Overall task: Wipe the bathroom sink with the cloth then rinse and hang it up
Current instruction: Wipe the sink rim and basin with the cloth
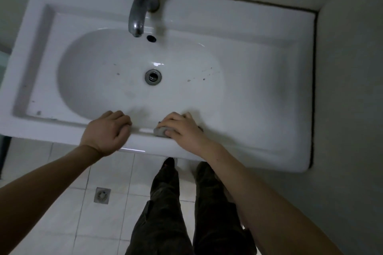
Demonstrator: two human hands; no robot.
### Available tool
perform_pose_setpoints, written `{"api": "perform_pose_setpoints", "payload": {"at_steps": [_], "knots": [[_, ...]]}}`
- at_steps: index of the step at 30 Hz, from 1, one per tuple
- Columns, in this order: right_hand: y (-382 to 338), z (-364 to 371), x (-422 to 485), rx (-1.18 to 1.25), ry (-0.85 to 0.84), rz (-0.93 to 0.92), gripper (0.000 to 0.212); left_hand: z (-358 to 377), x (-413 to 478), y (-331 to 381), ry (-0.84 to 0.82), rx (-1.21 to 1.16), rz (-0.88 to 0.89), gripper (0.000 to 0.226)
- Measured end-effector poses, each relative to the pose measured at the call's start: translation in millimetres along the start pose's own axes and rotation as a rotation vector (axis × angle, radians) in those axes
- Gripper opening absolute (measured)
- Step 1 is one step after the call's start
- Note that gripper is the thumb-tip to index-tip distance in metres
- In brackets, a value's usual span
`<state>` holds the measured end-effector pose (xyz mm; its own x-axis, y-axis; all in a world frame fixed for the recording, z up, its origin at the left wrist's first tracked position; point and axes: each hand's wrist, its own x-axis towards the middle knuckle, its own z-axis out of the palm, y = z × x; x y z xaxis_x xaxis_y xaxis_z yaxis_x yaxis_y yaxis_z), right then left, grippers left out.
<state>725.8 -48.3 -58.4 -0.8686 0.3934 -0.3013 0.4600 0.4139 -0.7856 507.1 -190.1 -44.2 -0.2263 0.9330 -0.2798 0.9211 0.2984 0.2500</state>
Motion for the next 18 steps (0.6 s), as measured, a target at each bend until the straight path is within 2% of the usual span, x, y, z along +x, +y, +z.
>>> {"api": "perform_pose_setpoints", "payload": {"at_steps": [2,5,7,9,11,14,16,18], "knots": [[-6.2,-9.2,-0.4,0.114,0.059,0.015,0.029,0.3,0.1,-1.1,-0.001,-0.002,0.011,0.035],[-10.5,-50.1,-34.8,0.239,0.348,0.067,0.03,3.0,-0.9,-2.1,-0.003,-0.006,0.027,0.035],[6.0,-75.5,-75.5,0.141,0.556,0.18,0.03,4.3,-1.7,-1.5,0.015,-0.001,0.03,0.033],[37.9,-86.8,-121.7,-0.059,0.681,0.316,0.03,4.5,-2.9,-0.6,0.022,0.002,0.033,0.031],[60.4,-74.3,-157.8,-0.256,0.724,0.53,0.029,5.1,-3.5,-1.1,0.026,0.004,0.034,0.029],[55.8,-32.8,-164.8,-0.472,0.828,0.7,0.028,6.0,-3.6,-2.1,0.035,0.017,0.054,0.028],[22.4,0.6,-135.9,-0.437,0.829,0.747,0.036,6.6,-3.6,-2.5,0.039,0.016,0.058,0.026],[-19.9,40.7,-91.1,-0.38,0.732,0.673,0.052,5.5,-4.7,-1.2,0.043,0.01,0.057,0.026]]}}
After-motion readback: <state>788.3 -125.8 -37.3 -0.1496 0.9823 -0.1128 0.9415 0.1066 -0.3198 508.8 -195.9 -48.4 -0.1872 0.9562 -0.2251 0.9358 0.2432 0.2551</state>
